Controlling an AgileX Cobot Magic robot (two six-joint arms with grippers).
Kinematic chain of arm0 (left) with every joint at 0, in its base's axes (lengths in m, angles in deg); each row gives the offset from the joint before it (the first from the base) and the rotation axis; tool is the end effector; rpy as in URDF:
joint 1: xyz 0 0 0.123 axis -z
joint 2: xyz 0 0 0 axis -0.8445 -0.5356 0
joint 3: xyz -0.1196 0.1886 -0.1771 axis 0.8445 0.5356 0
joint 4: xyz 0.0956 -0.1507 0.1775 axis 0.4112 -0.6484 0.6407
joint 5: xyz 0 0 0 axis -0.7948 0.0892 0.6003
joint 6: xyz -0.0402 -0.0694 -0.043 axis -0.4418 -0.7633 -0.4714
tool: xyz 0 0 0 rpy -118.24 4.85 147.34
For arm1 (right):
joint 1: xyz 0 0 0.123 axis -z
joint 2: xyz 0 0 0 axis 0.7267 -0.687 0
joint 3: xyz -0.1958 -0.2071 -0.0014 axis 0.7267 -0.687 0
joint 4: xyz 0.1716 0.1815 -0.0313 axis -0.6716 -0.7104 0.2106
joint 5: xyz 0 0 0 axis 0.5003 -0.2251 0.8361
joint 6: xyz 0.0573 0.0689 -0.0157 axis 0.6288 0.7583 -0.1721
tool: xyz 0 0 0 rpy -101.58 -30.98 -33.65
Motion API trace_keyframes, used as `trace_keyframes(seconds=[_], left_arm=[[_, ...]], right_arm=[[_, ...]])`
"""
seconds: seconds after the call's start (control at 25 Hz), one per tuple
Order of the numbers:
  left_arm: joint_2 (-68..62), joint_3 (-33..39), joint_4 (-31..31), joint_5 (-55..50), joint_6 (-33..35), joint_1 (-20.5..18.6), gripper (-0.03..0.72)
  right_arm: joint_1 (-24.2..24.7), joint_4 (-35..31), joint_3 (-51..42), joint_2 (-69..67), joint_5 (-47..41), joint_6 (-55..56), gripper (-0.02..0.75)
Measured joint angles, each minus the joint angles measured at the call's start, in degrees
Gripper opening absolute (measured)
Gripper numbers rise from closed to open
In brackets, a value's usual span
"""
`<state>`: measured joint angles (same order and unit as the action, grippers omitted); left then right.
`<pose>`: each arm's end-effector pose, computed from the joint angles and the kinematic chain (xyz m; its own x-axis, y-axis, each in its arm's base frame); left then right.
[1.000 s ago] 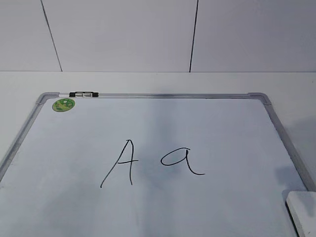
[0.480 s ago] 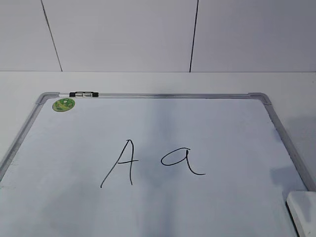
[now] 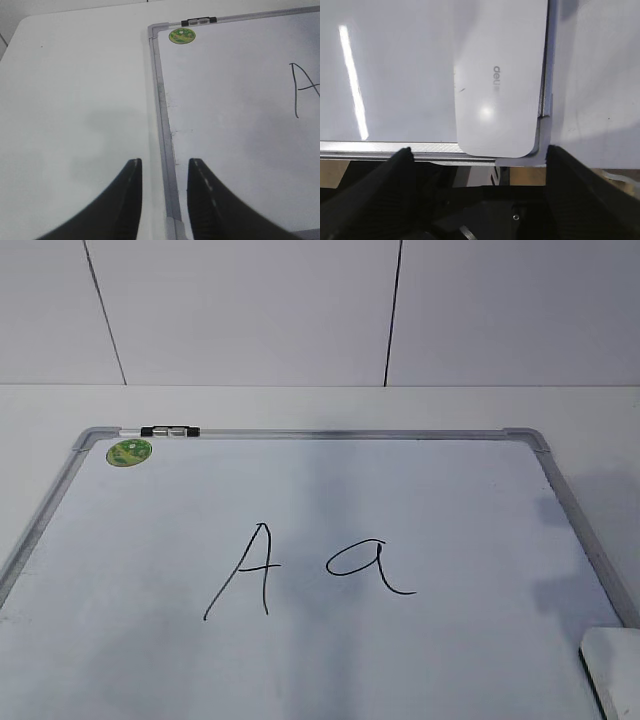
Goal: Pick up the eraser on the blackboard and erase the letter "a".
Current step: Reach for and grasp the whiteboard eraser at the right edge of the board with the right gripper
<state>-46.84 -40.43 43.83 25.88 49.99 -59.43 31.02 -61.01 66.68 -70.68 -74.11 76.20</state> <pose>-0.0061 -0.0109 0.2762 -0.4892 0.0708 -0.8693 0.1141 0.9933 0.0166 0.1510 0.0455 0.2521 -0.9976 -0.0354 -0.0599 -0.0385 0.9979 0.0518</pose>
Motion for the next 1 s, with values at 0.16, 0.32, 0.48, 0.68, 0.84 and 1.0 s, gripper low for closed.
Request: trace_keyframes(seconds=[0.16,0.32,0.48,0.68,0.84,1.0], left_arm=[[0.0,0.0,0.0,0.0,0.0,0.0,0.235],[0.0,0.0,0.0,0.0,0.0,0.0,0.235],[0.0,0.0,0.0,0.0,0.0,0.0,0.235],[0.0,0.0,0.0,0.0,0.0,0.0,0.235],[0.0,0.0,0.0,0.0,0.0,0.0,0.235],[0.0,0.0,0.0,0.0,0.0,0.0,0.235]], right_arm=[[-0.3,2.7,0.0,0.0,1.1,1.3,0.619],[-0.3,4.1,0.0,0.0,2.6,1.6,0.617],[-0.3,4.1,0.0,0.0,3.9,1.8,0.615],[-0.3,4.0,0.0,0.0,4.2,1.8,0.615],[-0.3,4.0,0.0,0.0,4.2,1.8,0.615],[-0.3,3.7,0.0,0.0,4.4,1.4,0.615]])
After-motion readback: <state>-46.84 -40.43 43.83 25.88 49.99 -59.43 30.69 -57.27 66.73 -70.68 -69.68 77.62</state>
